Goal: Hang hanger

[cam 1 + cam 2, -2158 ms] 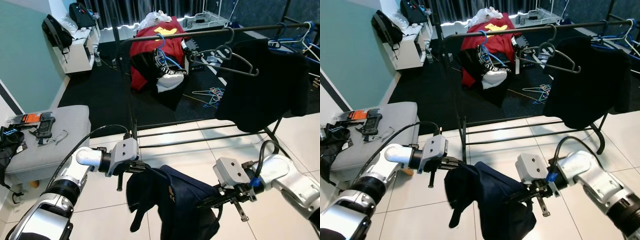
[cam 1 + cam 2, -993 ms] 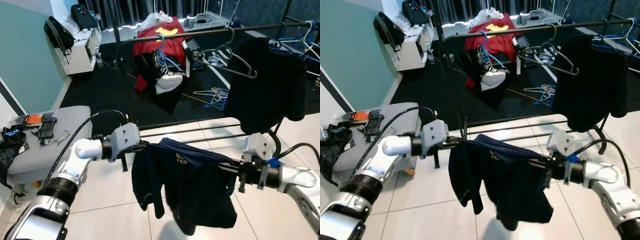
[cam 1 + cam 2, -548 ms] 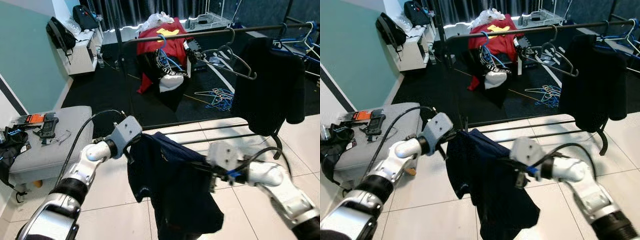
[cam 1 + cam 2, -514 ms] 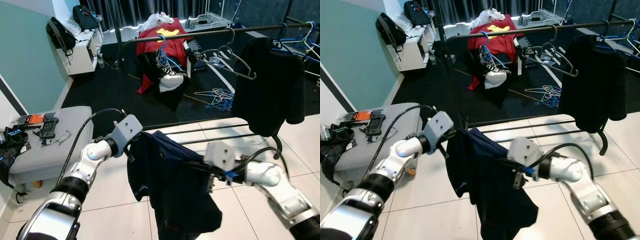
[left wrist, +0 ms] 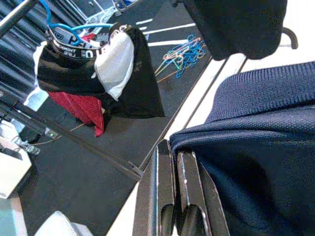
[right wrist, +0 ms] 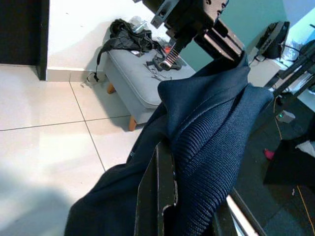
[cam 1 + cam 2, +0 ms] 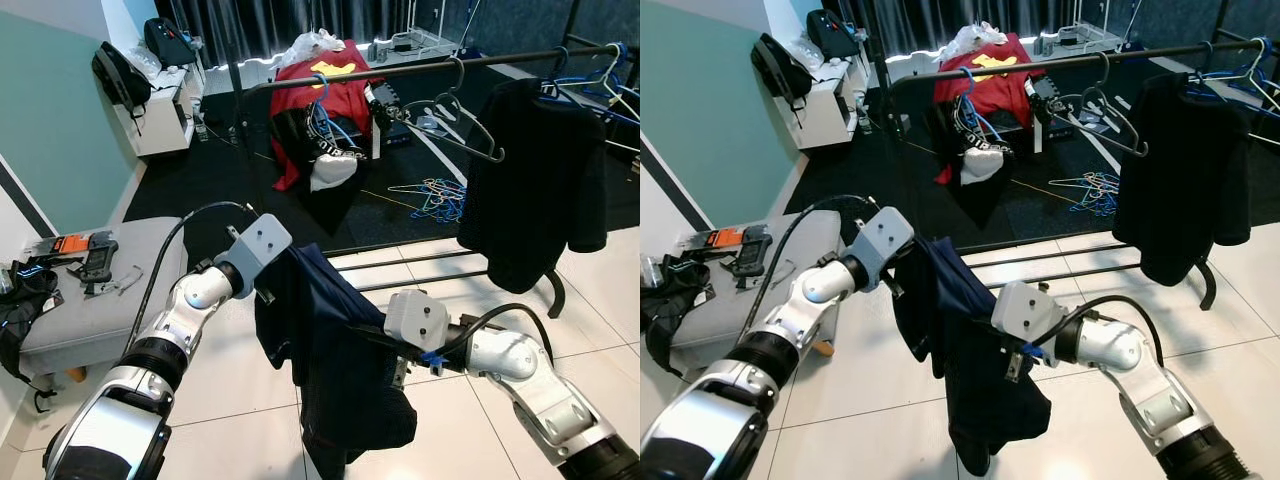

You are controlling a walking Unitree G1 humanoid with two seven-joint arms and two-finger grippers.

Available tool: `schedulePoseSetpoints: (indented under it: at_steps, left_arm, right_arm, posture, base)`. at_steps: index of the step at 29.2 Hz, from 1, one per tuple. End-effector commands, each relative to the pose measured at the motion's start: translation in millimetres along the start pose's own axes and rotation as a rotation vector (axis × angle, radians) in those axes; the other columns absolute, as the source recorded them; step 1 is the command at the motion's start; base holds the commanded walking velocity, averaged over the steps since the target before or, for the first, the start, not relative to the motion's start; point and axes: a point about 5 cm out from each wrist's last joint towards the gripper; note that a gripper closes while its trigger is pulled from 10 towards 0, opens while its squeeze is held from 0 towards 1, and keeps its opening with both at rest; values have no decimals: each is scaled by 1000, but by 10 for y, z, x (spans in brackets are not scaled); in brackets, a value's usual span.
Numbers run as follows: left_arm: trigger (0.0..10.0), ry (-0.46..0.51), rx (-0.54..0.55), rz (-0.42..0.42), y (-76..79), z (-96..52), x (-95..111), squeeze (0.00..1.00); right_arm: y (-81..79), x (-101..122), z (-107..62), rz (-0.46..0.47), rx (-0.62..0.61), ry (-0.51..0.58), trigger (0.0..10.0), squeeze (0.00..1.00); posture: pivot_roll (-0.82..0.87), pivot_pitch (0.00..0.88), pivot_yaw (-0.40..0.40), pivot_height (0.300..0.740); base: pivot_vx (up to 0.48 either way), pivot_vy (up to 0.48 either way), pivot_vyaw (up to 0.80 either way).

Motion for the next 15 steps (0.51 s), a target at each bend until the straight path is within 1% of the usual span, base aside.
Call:
schedulePoseSetpoints:
  at_steps: [1, 2, 3, 4, 5, 6, 7, 9, 10, 11, 12, 13, 14, 15]
  left_arm:
    - [10000, -33, 99, -98, -235, -107, -83, 0]
    - [10000, -31, 88, -132, -224, -115, -96, 0]
    - [10000, -36, 87, -152, -212, -124, -120, 0]
    - [10000, -36, 87, -152, -212, -124, -120, 0]
    - [10000, -40, 85, -148, -201, -131, -135, 0]
    - [10000, -44, 83, -143, -193, -136, -144, 0]
    - [10000, -42, 75, -147, -183, -135, -144, 0]
    - [10000, -40, 69, -150, -178, -134, -141, 0]
    - [10000, -32, 62, -158, -173, -128, -127, 0]
    - [10000, -32, 62, -158, -173, -128, -127, 0]
    - [10000, -11, 53, -182, -164, -117, -96, 0]
    - [10000, 9, 45, -212, -157, -108, -68, 0]
    - [10000, 9, 45, -212, -157, -108, -68, 0]
    - [10000, 25, 41, -239, -151, -100, -47, 0]
  right_arm:
    - [-24, -5, 9, 33, -28, 7, 3020, 0]
    - [-8, -27, 19, 68, -71, 6, 4000, 0]
    - [-3, -54, 29, 95, -102, -1, 4275, 0]
    - [-3, -54, 29, 95, -102, -1, 4275, 0]
    - [-10, -72, 37, 114, -113, -5, 4863, 0]
    - [-18, -80, 43, 123, -115, -6, 5961, 0]
    - [-25, -83, 48, 135, -116, -4, 9647, 0]
    - [-28, -83, 51, 143, -116, -2, 9647, 0]
    - [-29, -84, 52, 149, -117, -3, 10000, 133]
    - [-29, -84, 52, 149, -117, -3, 10000, 133]
    - [-30, -87, 59, 158, -120, -4, 10000, 420]
    - [-38, -88, 69, 166, -121, -5, 10000, 545]
    - [-38, -88, 69, 166, -121, -5, 10000, 545]
    - [-44, -87, 79, 172, -122, -5, 10000, 737]
  posture:
    - [-97, 32, 122, 740]
    - [-97, 32, 122, 740]
    - [-93, 33, 119, 740]
    - [-93, 33, 119, 740]
    - [-92, 37, 117, 740]
    - [-92, 37, 117, 740]
    - [-92, 39, 114, 740]
    - [-92, 39, 114, 740]
    - [-91, 39, 114, 740]
    - [-91, 39, 114, 740]
    - [-90, 41, 114, 740]
    - [-90, 41, 114, 740]
    - [-90, 41, 114, 740]
    - [-91, 41, 116, 740]
  base:
    - [0, 0, 0]
    - [0, 0, 0]
    - [0, 0, 0]
    - [0, 0, 0]
    - [0, 0, 0]
    - [0, 0, 0]
    - [0, 0, 0]
    - [0, 0, 0]
    - [0, 0, 0]
    - [0, 0, 0]
    - [0, 0, 0]
    - [0, 0, 0]
    - [0, 0, 0]
    - [0, 0, 0]
Point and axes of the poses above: a point about 5 cm out from each wrist's last joint towards the gripper, its own z axis pointing out of the wrist towards the gripper, its own x axis along the axis of the wrist's last joint, y = z × x, and after that the axes turned 11 degrees about -z, right-handed
